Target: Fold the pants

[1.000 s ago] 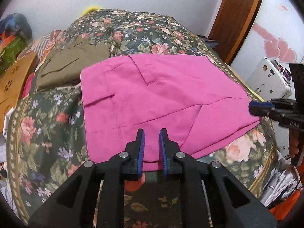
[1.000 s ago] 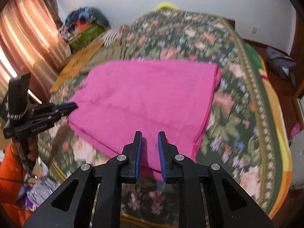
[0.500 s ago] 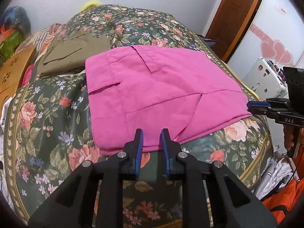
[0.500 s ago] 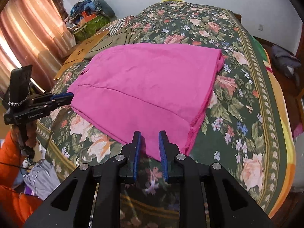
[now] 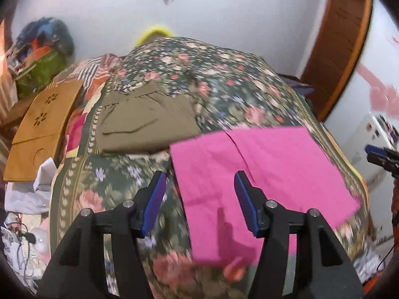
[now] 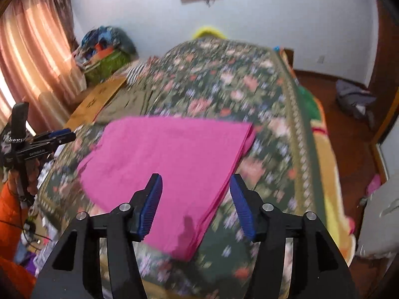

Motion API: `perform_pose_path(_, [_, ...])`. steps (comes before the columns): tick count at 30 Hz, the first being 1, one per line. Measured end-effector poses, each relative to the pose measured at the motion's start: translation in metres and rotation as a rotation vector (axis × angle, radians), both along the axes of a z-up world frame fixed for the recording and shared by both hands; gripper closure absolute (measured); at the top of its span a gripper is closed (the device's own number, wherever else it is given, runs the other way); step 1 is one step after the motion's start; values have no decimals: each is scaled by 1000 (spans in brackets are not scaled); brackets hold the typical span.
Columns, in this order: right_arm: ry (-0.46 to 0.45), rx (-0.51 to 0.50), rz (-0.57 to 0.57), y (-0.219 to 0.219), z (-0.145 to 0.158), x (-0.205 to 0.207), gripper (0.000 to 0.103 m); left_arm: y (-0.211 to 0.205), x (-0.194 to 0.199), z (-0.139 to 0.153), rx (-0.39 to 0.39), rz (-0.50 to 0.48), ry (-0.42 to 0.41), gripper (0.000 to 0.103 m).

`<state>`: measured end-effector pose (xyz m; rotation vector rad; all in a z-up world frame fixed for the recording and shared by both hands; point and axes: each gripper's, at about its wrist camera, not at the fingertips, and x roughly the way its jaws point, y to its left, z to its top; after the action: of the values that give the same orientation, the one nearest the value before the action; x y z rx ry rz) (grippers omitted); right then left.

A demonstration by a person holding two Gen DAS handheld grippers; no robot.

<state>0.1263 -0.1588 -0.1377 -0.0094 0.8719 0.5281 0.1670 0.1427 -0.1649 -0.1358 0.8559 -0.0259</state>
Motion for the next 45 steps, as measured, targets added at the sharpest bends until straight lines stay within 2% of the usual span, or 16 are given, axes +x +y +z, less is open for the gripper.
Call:
perform_pose_path(3, [-27, -12, -32, 0, 0, 22, 50, 16, 30, -11, -42, 50, 24, 46])
perform_pose_path(6, [-22, -12, -65, -1, -7, 48, 50, 30, 53, -22, -100, 57, 35, 46])
perform_pose_path(11, [57, 8, -108, -3, -36, 96, 50, 41, 80, -46, -94, 72, 87, 47])
perform_pose_path(14, [91, 12, -124, -1, -53, 116, 50, 42, 88, -63, -101, 64, 126, 53])
perform_pose_path(19, [141, 2, -144, 5, -83, 142, 50, 38, 93, -88, -142, 25, 162, 55])
perform_pose_path(23, [188, -5, -132, 8, -103, 158, 51, 37, 91, -99, -186, 16, 168, 64])
perform_pose_path(25, [205, 17, -152, 7, -112, 163, 58, 39, 90, -100, -234, 14, 161, 73])
perform_pose_path(26, [221, 42, -158, 5, -115, 166, 68, 41, 90, -100, -264, 8, 162, 82])
perform_pose_path(27, [233, 64, -164, 3, -117, 168, 79, 41, 89, -101, -291, 5, 162, 84])
perform_pose_path(28, [243, 80, -168, 2, -119, 170, 82, 40, 89, -101, -292, 7, 161, 85])
perform_pose_path(30, [252, 95, -162, 1, -119, 171, 93, 37, 89, -100, -272, 6, 156, 91])
perform_pose_path(33, [230, 82, -141, 4, -116, 169, 96, 31, 87, -95, -223, 9, 144, 98])
perform_pose_path(39, [84, -26, -110, 18, -98, 158, 98, 12, 79, -79, -43, -10, 83, 100])
perform_pose_path(42, [50, -68, -114, 19, -96, 161, 100, 10, 78, -77, 4, -8, 77, 100])
perform_pose_path(45, [39, -112, -111, 20, -99, 165, 101, 15, 77, -79, 19, 4, 74, 100])
